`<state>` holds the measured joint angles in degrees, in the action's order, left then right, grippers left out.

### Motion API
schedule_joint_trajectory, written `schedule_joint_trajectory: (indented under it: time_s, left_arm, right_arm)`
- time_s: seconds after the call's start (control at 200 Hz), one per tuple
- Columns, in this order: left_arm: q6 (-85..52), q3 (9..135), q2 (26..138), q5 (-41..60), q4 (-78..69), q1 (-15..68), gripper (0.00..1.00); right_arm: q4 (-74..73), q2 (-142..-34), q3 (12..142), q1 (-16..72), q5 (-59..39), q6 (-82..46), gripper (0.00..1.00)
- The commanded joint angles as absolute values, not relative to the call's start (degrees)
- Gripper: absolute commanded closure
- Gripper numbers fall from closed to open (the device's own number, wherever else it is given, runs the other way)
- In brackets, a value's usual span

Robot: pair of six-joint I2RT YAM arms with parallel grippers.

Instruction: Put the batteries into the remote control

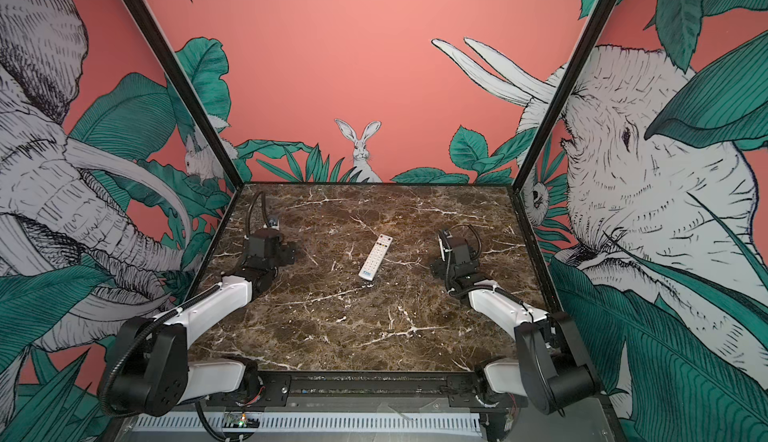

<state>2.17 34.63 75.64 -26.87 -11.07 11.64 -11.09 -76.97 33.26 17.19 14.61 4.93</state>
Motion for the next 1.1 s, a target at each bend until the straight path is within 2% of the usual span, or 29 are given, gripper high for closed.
schedule_joint_trajectory:
  time_s: [0.0,0.045,0.09,0.135,0.36,0.62,0.84,0.89,0.965,0.995,1.095]
  left_arm:
    - [3.73,33.04,78.27,-23.52,-26.49,8.42,0.01]
    - [5.26,32.88,79.22,-23.04,-26.92,8.22,0.01]
    - [6.26,31.71,80.32,-22.08,-31.23,7.68,0.01]
    - [5.04,32.36,80.89,-20.12,-28.35,6.72,0.01]
    - [5.7,25.53,87.33,-12.56,-45.49,4.73,0.01]
    - [4.79,24.08,87.09,-14.11,-47.23,4.72,0.0]
    - [4.77,23.82,87.39,-14.25,-48.09,4.74,0.0]
    - [4.77,23.83,87.36,-14.29,-48.14,4.7,0.0]
    - [4.77,23.81,87.36,-14.25,-48.05,4.73,0.0]
    - [4.79,23.8,87.45,-14.29,-48.15,4.73,0.0]
    - [4.82,23.79,87.38,-14.3,-48.03,4.77,0.0]
  right_arm:
    - [-27.33,-79.08,29.3,13.82,10.94,4.91,0.0]
    - [-32.25,-80.38,27.49,12.2,8.43,4.08,0.0]
    - [-30.12,-81.57,29.05,10.61,5.76,2.81,0.0]
    - [-28.1,-82.54,30.69,9.78,5.16,2.23,0.0]
    - [-28.41,-82.93,30.94,8.57,3.0,0.94,0.0]
    - [-31.4,-81.26,28.44,7.93,-3.44,2.64,0.01]
    - [-30.14,-81.72,29.13,10.84,-1.14,5.51,0.0]
    - [-29.12,-82.02,29.8,9.58,1.3,3.35,0.0]
    - [-28.74,-82.26,30.15,5.48,-3.34,1.32,0.01]
    - [-29.02,-81.96,29.92,4.96,-2.24,1.92,0.01]
    - [-39.28,-80.9,24.8,3.26,0.2,4.14,0.0]
